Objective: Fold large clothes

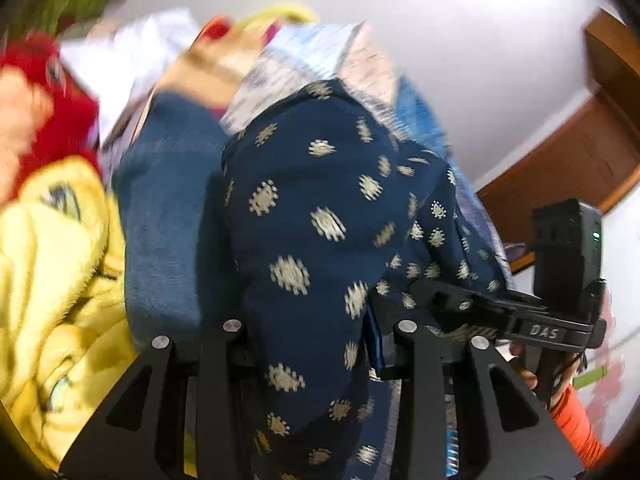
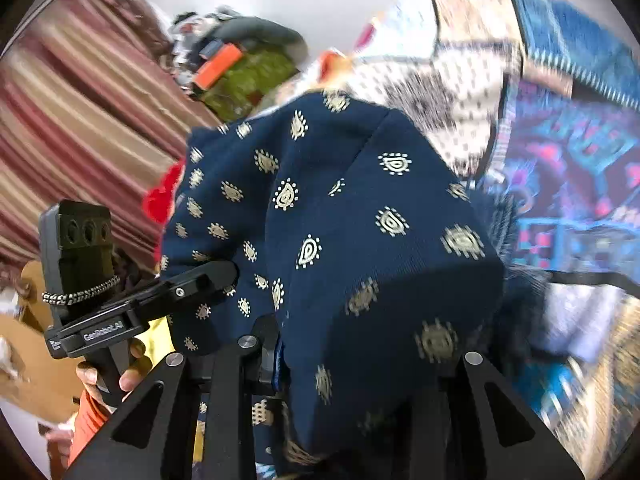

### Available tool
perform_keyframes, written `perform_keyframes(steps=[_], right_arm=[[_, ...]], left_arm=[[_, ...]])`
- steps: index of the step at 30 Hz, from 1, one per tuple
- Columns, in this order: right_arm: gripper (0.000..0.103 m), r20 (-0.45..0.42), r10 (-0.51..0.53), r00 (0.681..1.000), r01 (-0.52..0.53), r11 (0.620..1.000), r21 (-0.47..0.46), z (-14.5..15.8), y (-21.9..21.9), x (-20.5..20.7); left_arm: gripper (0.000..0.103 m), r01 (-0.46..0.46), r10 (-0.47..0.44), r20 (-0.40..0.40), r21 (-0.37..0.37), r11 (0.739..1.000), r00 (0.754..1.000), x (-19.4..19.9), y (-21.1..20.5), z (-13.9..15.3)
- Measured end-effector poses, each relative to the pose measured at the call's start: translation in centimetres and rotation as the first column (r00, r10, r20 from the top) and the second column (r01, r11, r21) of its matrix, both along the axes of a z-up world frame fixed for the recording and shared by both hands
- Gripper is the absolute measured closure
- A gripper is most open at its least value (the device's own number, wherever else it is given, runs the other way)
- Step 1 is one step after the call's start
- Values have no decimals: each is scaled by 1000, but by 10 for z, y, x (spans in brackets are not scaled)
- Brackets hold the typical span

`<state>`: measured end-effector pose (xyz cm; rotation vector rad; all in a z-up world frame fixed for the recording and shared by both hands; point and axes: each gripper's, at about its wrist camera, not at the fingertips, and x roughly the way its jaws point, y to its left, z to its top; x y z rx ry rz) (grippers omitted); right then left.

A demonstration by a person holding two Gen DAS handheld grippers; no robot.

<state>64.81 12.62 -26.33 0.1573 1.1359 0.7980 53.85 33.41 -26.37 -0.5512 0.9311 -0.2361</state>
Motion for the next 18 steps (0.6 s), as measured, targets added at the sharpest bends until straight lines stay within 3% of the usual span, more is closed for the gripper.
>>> perform_keyframes(steps=[3, 4, 7, 11, 13, 15, 18], right_arm=[[75, -39, 19, 999, -17, 999, 33, -13, -4, 15], [75, -49, 38, 998, -36, 999, 40, -14, -7, 17], [61, -35, 64, 997, -65, 998, -26, -7, -13, 10], [60, 81, 75, 994, -67, 993, -101, 28, -24, -17], [57, 150, 94, 984, -74, 988, -133, 46, -24, -36], [33, 212, 116, 970, -83, 984, -159, 58, -21, -57], [26, 276, 135, 952, -91, 982, -166, 62, -20, -82]], left_arm=[[47, -19, 21, 14, -90, 996, 1000, 6, 12, -20], [33, -26, 27, 6, -95, 995, 1000, 5, 13, -25], [30, -34, 34, 0, -62, 997, 999, -6, 6, -26], [30, -42, 42, 9, 115, 992, 999, -28, -9, 2], [30, -19, 14, 27, 170, 985, 1000, -42, -20, 15], [27, -4, -5, 38, 238, 971, 999, -55, -34, 27], [18, 34, -49, 37, 321, 947, 998, -71, -51, 27]])
